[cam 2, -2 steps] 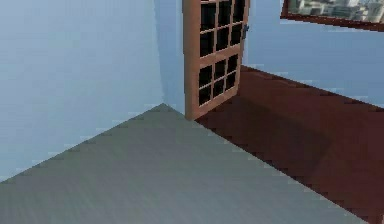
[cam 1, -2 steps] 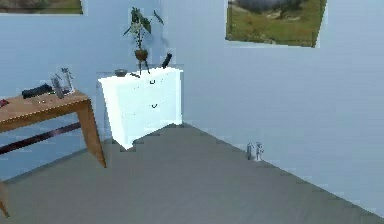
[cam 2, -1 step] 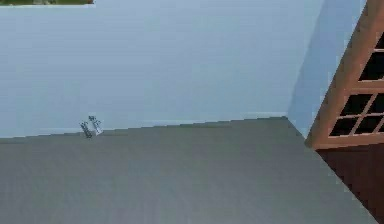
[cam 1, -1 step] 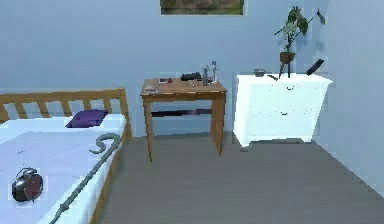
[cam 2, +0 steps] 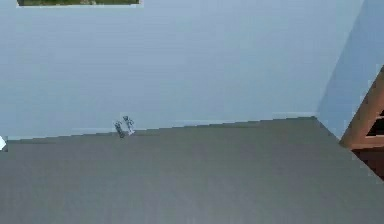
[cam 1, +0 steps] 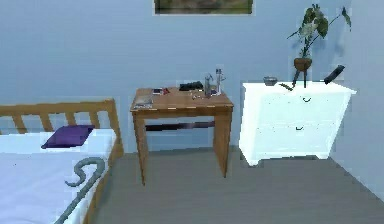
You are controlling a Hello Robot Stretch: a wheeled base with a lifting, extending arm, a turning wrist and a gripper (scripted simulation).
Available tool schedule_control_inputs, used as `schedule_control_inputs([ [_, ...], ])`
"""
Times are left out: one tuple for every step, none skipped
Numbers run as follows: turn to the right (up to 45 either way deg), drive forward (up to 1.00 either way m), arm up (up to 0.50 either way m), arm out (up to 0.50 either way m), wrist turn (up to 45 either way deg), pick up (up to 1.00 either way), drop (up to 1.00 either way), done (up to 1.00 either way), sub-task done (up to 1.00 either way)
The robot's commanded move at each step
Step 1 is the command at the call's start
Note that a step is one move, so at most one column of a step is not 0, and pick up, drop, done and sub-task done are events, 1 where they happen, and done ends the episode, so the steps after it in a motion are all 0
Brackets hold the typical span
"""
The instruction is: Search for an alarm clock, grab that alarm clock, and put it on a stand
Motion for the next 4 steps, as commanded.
schedule_control_inputs([
  [-45.0,0.00,0.00,0.00,0.0,0.00,0.00,0.00,0.00],
  [-45.0,0.00,0.00,0.00,0.0,0.00,0.00,0.00,0.00],
  [-45.0,0.00,0.00,0.00,0.0,0.00,0.00,0.00,0.00],
  [-12.0,0.00,0.00,0.00,0.0,0.00,0.00,0.00,0.00],
])
